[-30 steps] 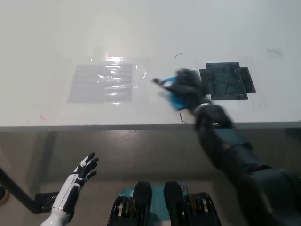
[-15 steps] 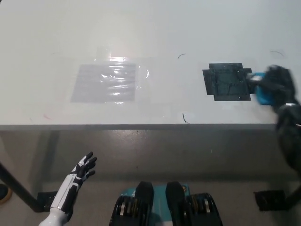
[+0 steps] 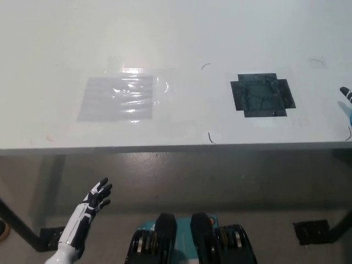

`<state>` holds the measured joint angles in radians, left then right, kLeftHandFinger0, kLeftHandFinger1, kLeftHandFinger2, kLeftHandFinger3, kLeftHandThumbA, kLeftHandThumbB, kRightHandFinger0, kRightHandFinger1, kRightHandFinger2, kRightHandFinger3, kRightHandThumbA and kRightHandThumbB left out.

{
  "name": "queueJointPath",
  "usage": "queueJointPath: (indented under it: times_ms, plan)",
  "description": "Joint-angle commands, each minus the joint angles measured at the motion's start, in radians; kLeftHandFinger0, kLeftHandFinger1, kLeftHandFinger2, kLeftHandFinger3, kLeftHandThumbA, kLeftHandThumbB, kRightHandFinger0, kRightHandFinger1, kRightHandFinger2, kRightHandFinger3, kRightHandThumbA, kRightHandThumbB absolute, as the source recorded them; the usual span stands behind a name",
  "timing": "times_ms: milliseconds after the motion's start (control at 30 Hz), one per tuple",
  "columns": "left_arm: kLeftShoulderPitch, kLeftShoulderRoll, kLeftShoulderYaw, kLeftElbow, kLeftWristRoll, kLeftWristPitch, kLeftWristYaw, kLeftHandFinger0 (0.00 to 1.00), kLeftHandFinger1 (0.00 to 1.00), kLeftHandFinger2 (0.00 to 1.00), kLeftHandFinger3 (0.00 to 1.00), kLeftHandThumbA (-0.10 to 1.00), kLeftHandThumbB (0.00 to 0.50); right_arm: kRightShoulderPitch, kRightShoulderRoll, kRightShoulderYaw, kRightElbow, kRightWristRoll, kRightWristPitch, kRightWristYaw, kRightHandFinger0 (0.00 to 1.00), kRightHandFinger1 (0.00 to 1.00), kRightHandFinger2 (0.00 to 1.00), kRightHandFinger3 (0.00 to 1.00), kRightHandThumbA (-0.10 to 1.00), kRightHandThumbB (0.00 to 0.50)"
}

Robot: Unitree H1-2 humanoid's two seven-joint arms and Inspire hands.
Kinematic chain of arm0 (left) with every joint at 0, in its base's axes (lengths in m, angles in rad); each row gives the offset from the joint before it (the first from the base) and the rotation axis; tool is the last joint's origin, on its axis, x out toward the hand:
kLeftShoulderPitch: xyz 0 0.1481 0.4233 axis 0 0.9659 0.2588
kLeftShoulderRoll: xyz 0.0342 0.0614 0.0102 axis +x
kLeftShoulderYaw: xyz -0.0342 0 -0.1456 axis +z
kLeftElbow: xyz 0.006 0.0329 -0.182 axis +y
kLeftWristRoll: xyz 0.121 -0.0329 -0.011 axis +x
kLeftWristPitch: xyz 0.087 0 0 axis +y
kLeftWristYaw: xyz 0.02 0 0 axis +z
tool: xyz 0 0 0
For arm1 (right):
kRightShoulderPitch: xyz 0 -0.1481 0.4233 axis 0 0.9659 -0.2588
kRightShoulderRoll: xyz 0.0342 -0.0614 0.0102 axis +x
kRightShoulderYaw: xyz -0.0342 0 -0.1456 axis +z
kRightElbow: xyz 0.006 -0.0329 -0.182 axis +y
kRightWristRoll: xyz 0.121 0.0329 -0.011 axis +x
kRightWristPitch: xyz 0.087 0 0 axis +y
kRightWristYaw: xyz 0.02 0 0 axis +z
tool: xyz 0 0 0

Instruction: A soft sponge is kept on the balc marked spot on the table infront of the robot and it uses its right hand fist to press down on it and drrags it across the table in a back and forth manner twice to clean it

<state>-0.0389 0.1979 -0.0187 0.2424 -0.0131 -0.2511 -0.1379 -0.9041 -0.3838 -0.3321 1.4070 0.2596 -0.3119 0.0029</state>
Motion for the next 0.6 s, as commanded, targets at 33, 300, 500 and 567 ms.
queueJointPath:
  times_ms: [33, 300, 500, 567]
  plan:
    - [-0.011, 0.004, 0.010, -0.014, -0.014, -0.026, -0.006, 1.00, 1.00, 1.00, 1.00, 1.00, 0.500, 0.006, 0.056, 0.016, 0.024, -0.003, 0.039, -0.014, 0.00, 0.00, 0.23, 0.20, 1.00, 0.175]
    - [-0.012, 0.000, 0.010, -0.015, -0.006, -0.015, 0.000, 1.00, 1.00, 1.00, 1.00, 1.00, 0.500, -0.068, 0.183, 0.055, 0.017, -0.020, 0.017, -0.003, 0.00, 0.00, 0.00, 0.00, 1.00, 0.191]
    - [-0.008, -0.001, 0.013, -0.018, -0.012, -0.022, -0.002, 1.00, 1.00, 1.00, 1.00, 1.00, 0.500, -0.120, 0.291, 0.068, 0.014, -0.020, 0.022, -0.009, 0.00, 0.00, 0.00, 0.00, 1.00, 0.178]
    - [-0.009, 0.000, 0.014, -0.015, -0.015, -0.023, -0.004, 1.00, 1.00, 1.00, 1.00, 1.00, 0.500, -0.126, 0.307, 0.069, 0.013, -0.016, 0.028, -0.002, 0.00, 0.00, 0.00, 0.00, 1.00, 0.182]
